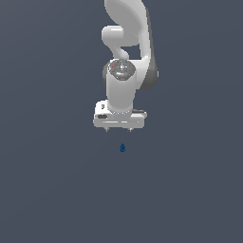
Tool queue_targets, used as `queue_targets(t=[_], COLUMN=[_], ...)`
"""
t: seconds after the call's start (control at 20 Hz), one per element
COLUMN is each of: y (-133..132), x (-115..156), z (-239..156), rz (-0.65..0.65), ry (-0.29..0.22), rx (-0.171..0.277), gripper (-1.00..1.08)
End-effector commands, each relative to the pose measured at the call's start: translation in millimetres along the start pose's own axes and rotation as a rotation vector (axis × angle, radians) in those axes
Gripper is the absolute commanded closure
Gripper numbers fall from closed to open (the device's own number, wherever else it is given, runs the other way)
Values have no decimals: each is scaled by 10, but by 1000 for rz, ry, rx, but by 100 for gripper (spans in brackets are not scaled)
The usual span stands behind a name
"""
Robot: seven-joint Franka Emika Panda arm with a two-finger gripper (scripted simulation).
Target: Pick up the object and move it to a goal position.
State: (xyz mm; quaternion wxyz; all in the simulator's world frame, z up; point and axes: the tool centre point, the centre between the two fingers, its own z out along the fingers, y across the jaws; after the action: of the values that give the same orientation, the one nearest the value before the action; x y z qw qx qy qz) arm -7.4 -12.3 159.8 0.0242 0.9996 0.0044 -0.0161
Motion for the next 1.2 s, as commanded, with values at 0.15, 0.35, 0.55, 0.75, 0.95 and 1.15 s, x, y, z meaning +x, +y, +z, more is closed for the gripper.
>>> queue_targets(t=[0.15, 0.35, 0.55, 0.75, 0.95, 1.15], y=[-30, -146, -192, -183, -187, -190], x=[10, 46, 59, 60, 80, 112], z=[-15, -74, -103, -81, -14, 112], rz=[-11, -52, -67, -69, -95, -139], ry=[2, 8, 11, 11, 13, 17], rx=[1, 5, 7, 7, 10, 16], gripper=[-92, -92, -92, -92, -92, -92])
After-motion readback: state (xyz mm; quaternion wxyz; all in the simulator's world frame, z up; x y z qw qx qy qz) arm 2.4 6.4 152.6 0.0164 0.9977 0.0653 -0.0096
